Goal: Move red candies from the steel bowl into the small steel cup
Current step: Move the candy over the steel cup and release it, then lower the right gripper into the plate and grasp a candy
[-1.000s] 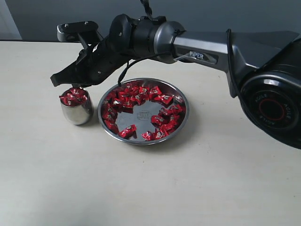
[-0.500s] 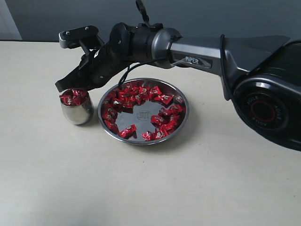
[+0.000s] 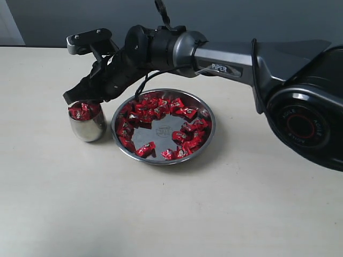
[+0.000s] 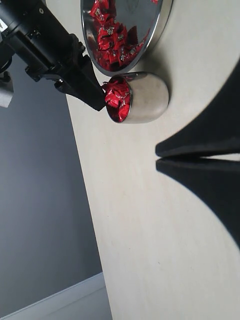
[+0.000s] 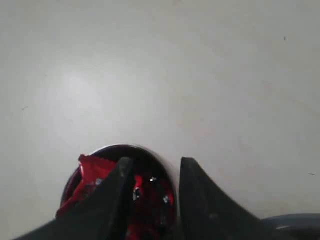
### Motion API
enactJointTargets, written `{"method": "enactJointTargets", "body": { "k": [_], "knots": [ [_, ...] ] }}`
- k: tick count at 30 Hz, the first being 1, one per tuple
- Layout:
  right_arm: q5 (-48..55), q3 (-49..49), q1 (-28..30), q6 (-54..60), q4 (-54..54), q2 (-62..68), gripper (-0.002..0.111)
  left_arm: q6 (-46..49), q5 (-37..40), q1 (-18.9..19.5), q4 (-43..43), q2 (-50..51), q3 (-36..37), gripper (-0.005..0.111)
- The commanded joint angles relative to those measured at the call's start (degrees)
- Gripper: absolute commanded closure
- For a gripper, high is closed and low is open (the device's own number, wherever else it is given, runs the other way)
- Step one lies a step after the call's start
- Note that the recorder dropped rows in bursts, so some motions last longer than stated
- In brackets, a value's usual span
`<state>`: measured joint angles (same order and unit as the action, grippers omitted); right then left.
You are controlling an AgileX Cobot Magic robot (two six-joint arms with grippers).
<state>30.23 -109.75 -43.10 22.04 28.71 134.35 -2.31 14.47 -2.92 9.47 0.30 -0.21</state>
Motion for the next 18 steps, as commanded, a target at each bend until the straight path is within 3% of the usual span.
{"method": "enactJointTargets", "body": {
  "k": [1,6,18],
  "knots": [
    [-0.8,-0.2,0.2,0.4,-2.2,-2.4,0.076,-0.1,-0.6,0.0,-0.2,-0.3,0.2,0.106],
    [2.3,-0.2,0.8,0.2,-7.7,-4.6,0.077,-0.1,-0.6,0.0,-0.2,-0.3,0.2,0.106],
    [30.2,-0.2,2.6,-7.3,-23.9,-4.4,0.077,-0.1,-0.6,0.0,-0.2,-0.3,0.2,0.106]
  ]
}}
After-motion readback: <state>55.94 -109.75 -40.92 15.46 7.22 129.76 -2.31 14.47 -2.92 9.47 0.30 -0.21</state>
